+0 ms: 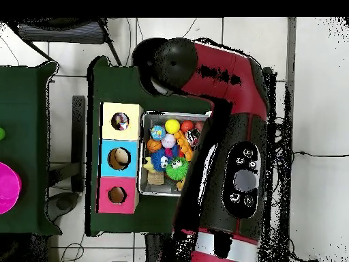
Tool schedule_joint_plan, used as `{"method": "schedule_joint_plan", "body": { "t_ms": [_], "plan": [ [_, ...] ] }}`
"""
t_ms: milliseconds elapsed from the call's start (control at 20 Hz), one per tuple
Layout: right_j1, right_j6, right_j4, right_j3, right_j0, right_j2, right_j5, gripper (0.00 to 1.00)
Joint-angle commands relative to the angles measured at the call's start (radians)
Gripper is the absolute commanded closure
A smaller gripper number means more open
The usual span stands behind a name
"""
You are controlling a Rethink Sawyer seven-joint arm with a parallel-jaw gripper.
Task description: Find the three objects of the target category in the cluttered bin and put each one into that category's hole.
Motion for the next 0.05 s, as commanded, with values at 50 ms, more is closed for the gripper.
{"method": "schedule_joint_plan", "body": {
  "t_ms": [50],
  "plan": [
    [0.052, -0.093, -0.051, 0.019, -0.022, 0.111, -0.04, 1.0]
  ]
}}
